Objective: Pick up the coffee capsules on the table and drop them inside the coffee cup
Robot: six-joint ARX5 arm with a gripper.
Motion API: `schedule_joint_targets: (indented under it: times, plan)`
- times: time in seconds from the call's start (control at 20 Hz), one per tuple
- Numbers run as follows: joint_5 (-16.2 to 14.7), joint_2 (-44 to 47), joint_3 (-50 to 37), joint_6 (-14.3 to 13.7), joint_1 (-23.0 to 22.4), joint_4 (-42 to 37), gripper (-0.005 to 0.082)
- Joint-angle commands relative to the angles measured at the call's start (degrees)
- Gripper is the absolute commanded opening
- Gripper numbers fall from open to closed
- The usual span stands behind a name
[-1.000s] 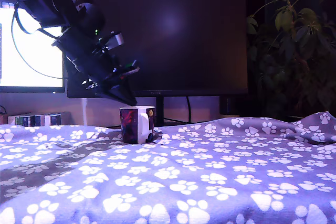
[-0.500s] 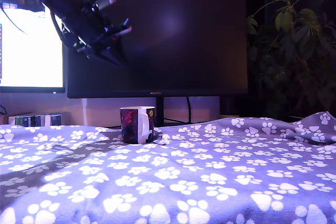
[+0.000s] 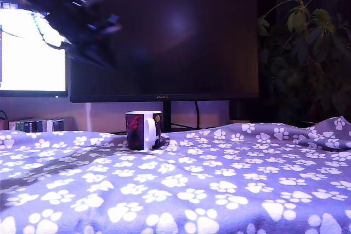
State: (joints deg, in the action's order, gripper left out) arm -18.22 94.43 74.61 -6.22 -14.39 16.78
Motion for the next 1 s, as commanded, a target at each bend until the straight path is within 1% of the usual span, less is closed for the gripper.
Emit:
schedule_joint_targets:
  times: [0.0,0.15,0.25,0.3,0.45,0.5,0.55,0.65,0.7,0.75,0.9,0.95]
  plan:
    - [0.31,-3.23,-4.66,-0.02,1.20,-1.66,-0.0019]
    - [0.72,-9.29,-11.89,0.52,3.63,-4.50,-0.0019]
    - [0.72,-13.44,-16.81,1.81,5.33,-6.43,-0.0019]
    - [0.72,-15.56,-18.97,1.81,6.05,-7.06,-0.0019]
    - [0.74,-21.75,-25.73,3.76,8.41,-9.75,-0.0019]
    - [0.72,-23.93,-27.76,3.76,9.09,-10.43,-0.0019]
    - [0.72,-26.05,-29.88,4.63,9.73,-11.26,-0.0019]
    - [0.72,-30.10,-33.70,6.05,10.73,-12.87,-0.0019]
    - [0.94,-32.15,-35.63,6.27,11.13,-13.81,-0.0019]
    - [1.22,-34.29,-37.81,7.56,11.45,-15.08,-0.0019]
    - [2.27,-40.70,-44.46,8.37,11.85,-18.32,-0.0019]
    - [2.54,-42.97,-46.64,9.16,11.91,-19.21,-0.0019]
